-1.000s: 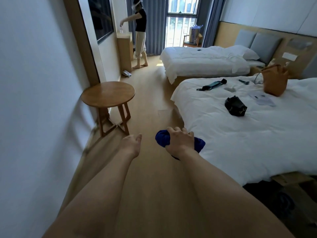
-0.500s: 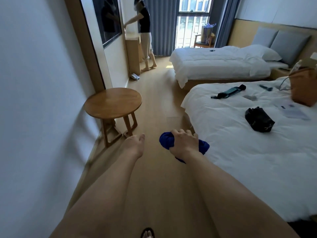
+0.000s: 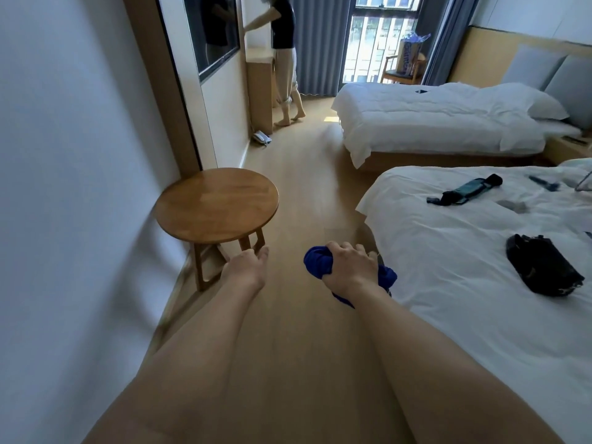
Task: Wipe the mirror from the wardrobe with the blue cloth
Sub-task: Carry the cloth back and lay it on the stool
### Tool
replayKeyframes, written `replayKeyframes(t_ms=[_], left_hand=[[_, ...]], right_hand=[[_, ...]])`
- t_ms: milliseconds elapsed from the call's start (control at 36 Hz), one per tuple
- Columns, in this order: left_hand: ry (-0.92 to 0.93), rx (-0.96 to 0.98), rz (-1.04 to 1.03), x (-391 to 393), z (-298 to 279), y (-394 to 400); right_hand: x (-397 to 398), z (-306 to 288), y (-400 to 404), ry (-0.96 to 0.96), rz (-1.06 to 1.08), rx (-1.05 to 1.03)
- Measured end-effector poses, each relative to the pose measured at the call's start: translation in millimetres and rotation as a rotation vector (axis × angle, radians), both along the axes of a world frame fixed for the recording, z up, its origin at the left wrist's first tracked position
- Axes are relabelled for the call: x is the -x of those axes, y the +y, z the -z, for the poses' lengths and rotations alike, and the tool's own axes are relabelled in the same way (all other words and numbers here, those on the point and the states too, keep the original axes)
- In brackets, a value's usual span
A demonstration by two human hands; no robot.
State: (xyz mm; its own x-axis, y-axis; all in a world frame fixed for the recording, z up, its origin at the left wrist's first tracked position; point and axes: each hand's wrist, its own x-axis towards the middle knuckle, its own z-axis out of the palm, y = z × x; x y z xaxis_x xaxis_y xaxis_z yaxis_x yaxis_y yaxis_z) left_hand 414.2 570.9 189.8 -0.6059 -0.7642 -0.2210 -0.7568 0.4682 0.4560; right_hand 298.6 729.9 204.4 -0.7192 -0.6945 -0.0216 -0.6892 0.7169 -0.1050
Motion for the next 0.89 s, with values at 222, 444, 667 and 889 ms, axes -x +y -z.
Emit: replayKeyframes(t_ms=[222, 444, 667, 889], left_hand=[[0.005, -0.006, -0.037, 66, 4, -51], [0.006, 0.013, -0.123, 152, 0, -90], [0.059, 0.013, -0.265, 238, -16, -123], [0.028, -0.008, -0.358, 283, -1, -159]], right_hand=[[69, 5, -58, -0.015, -0.037, 0.019], [174, 2, -106, 0.026, -0.147, 0.007], [278, -14, -164, 0.053, -0.262, 0.050], [336, -4, -215, 0.045, -0.357, 0.048]])
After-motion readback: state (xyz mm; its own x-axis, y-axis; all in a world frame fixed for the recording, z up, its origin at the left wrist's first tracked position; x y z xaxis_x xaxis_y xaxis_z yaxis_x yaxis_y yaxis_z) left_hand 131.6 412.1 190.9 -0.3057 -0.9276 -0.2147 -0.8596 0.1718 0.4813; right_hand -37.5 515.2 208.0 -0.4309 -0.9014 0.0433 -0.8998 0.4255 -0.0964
